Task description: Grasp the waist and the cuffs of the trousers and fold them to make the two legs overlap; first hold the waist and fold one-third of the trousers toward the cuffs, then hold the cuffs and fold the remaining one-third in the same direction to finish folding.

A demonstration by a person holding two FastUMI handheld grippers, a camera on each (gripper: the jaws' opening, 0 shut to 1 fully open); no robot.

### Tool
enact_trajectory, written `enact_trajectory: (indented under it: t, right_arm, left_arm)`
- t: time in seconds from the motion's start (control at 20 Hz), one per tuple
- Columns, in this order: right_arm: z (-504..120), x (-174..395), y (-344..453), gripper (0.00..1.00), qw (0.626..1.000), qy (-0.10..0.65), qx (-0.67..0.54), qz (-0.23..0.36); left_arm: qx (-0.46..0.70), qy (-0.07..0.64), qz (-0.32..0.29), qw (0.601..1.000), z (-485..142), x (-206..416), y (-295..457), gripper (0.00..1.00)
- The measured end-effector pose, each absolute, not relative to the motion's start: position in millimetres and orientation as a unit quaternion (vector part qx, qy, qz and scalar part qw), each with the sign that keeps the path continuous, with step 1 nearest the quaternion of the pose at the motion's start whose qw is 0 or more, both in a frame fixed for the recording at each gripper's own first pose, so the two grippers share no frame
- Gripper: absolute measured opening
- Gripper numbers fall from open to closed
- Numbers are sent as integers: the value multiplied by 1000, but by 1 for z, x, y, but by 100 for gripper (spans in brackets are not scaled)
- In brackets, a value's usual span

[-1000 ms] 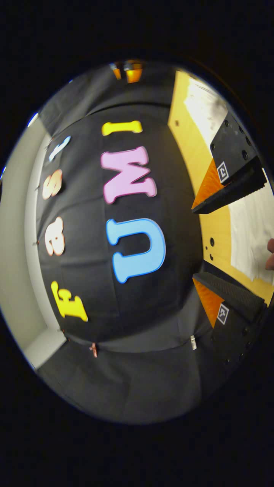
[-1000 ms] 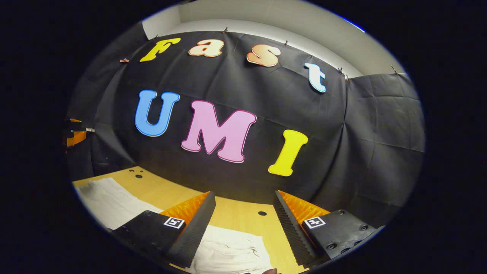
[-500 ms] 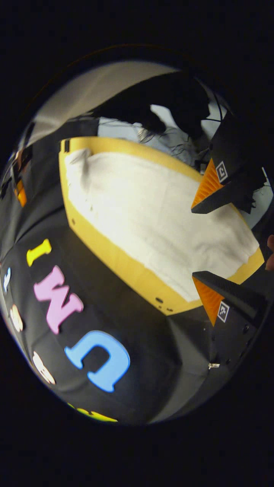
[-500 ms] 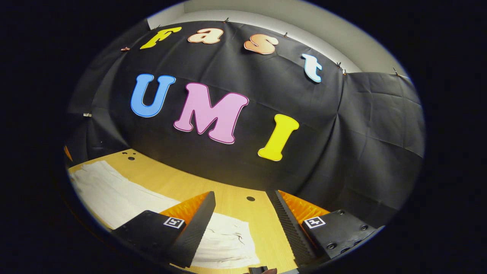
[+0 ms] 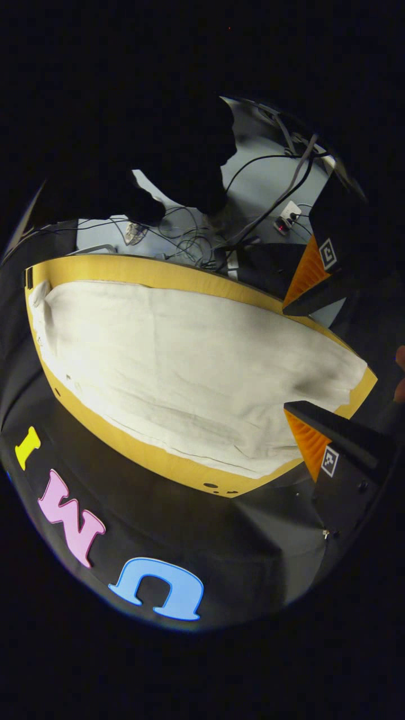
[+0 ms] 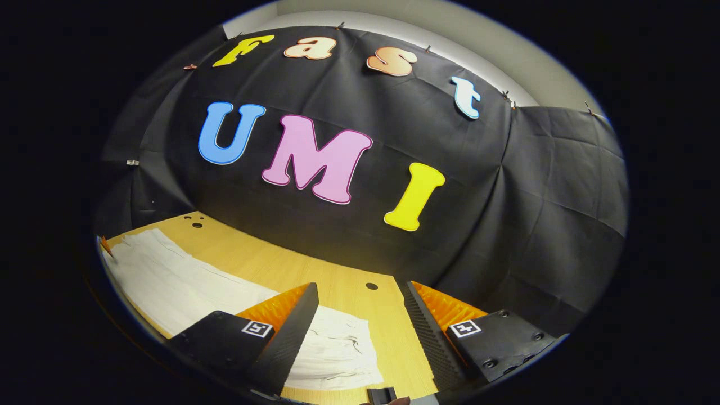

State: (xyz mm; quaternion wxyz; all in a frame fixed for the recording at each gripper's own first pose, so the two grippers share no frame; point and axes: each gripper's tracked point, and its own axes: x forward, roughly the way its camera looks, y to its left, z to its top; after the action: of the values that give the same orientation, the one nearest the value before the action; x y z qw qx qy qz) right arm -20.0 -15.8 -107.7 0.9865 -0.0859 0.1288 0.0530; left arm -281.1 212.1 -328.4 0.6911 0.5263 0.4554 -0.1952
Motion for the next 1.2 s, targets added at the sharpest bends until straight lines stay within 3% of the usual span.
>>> enact_trajectory:
  t: [0.6, 0.85, 0.9, 1.05, 1.1, 1.15, 1.2]
  right_arm:
    - [-119, -28, -28, 98, 984, 145, -89, 44]
    - [-136, -31, -46, 97, 978, 160, -132, 28]
    - [-142, -33, -52, 98, 974, 167, -150, 24]
    - [-165, -45, -66, 97, 960, 187, -209, 29]
    - [-171, -49, -71, 98, 954, 191, -230, 32]
    - [-179, -52, -76, 98, 947, 196, -253, 36]
    - [-189, -52, -79, 97, 939, 203, -275, 44]
  left_arm:
    - [618, 439, -209, 618, -329, -256, 205, 96]
    - [629, 457, -155, 610, -338, -223, 228, 88]
    - [624, 462, -138, 614, -339, -218, 234, 72]
    - [613, 473, -131, 619, -346, -212, 239, 49]
    - [619, 469, -136, 615, -349, -209, 241, 34]
    - [629, 465, -140, 607, -350, -209, 245, 31]
    - [639, 457, -144, 601, -349, -209, 246, 11]
